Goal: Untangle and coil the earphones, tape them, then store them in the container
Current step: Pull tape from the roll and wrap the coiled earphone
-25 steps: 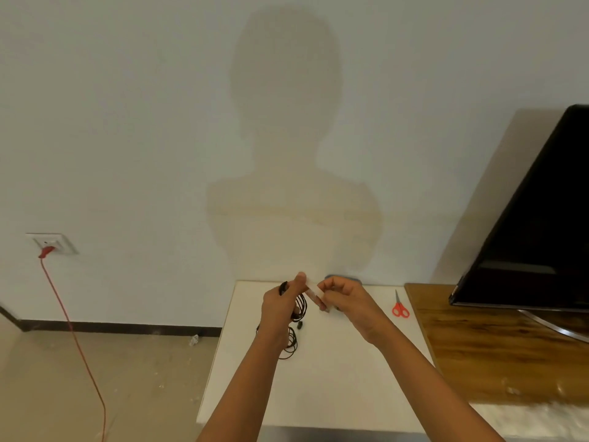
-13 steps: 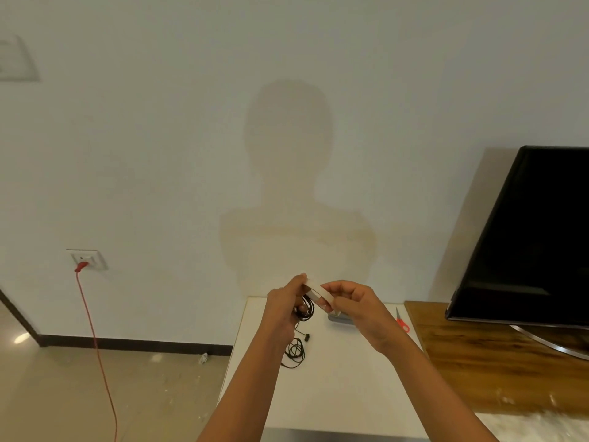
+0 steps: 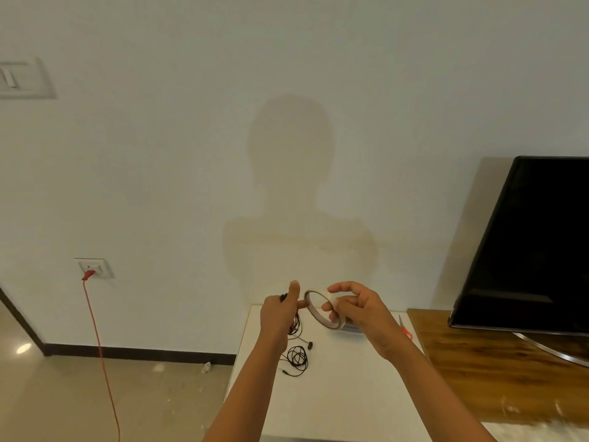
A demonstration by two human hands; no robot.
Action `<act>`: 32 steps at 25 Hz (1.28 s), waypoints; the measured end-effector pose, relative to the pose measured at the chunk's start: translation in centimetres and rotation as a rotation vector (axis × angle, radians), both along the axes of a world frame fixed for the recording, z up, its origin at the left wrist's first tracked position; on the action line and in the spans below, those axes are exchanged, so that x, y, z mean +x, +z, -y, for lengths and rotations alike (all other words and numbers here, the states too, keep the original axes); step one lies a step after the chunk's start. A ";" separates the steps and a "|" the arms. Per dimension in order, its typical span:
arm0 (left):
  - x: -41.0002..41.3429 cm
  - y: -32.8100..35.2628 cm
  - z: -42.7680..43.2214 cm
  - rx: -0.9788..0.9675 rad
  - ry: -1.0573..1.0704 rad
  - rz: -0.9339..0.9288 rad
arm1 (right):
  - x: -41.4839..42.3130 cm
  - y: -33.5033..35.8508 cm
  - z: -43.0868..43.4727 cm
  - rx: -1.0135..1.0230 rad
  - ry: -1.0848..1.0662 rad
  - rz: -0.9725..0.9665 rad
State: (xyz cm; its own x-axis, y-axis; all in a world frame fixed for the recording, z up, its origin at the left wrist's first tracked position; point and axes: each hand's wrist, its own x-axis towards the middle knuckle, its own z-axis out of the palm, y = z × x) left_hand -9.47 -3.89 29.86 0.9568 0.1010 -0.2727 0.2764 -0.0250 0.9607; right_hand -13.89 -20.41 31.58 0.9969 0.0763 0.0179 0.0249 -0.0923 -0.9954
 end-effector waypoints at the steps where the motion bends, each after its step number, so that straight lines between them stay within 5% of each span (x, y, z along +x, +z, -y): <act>1: -0.1 -0.4 -0.1 0.085 0.011 0.069 | 0.1 -0.1 0.2 0.016 -0.034 -0.017; 8: -1.1 -0.6 0.8 0.155 -0.295 0.389 | 0.8 -0.9 0.1 -0.083 -0.153 -0.067; 17: -1.0 -1.5 1.9 0.297 -0.200 0.376 | 1.3 -1.7 -0.6 -0.050 -0.212 -0.137; 32: -0.8 -3.6 2.8 0.425 -0.152 0.397 | 1.5 -3.5 -0.6 -0.414 -0.182 -0.046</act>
State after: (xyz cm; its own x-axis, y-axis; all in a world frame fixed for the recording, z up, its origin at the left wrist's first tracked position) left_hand -10.28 -6.74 26.30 0.9894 -0.0235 0.1431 -0.1388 -0.4406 0.8869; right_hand -12.39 -19.77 28.08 0.9938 -0.1086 -0.0220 -0.0720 -0.4819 -0.8732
